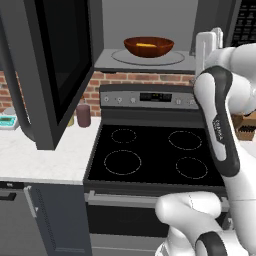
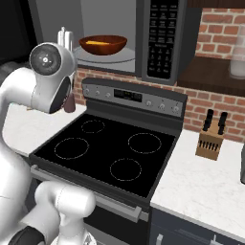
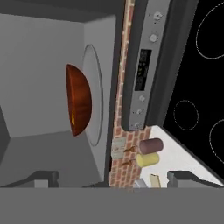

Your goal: Pick the corn from the sink and place it in the bowl. Then pick the bowl and place it in the microwave. Then close the microwave door and press the start button.

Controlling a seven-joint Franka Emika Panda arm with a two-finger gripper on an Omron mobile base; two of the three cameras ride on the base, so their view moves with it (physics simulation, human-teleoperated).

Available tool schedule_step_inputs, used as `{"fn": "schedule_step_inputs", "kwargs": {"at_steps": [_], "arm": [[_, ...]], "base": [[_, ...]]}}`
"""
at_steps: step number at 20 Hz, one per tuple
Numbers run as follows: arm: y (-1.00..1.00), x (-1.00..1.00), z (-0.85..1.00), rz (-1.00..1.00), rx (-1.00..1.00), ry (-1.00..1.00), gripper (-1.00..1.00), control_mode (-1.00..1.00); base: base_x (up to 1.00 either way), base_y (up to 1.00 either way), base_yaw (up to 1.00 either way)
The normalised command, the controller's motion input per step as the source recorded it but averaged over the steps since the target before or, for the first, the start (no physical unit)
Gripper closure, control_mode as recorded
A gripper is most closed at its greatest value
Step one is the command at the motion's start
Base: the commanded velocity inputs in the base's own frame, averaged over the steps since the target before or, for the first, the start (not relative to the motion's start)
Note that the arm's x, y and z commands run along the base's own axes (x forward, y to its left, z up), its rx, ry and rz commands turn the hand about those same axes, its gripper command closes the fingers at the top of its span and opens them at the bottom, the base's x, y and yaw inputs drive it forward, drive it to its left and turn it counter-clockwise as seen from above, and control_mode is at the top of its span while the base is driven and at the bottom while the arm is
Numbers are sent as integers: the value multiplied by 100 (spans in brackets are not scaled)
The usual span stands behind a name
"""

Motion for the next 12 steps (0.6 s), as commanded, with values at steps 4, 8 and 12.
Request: {"fn": "schedule_step_inputs", "kwargs": {"at_steps": [4,8,12], "arm": [[0,-88,-1,4,9,-4,-100,-100],[12,-89,-13,5,7,-8,-100,-100],[34,-98,-20,4,5,-19,-100,-100]], "base": [[0,0,0],[0,0,0],[0,0,0]]}}
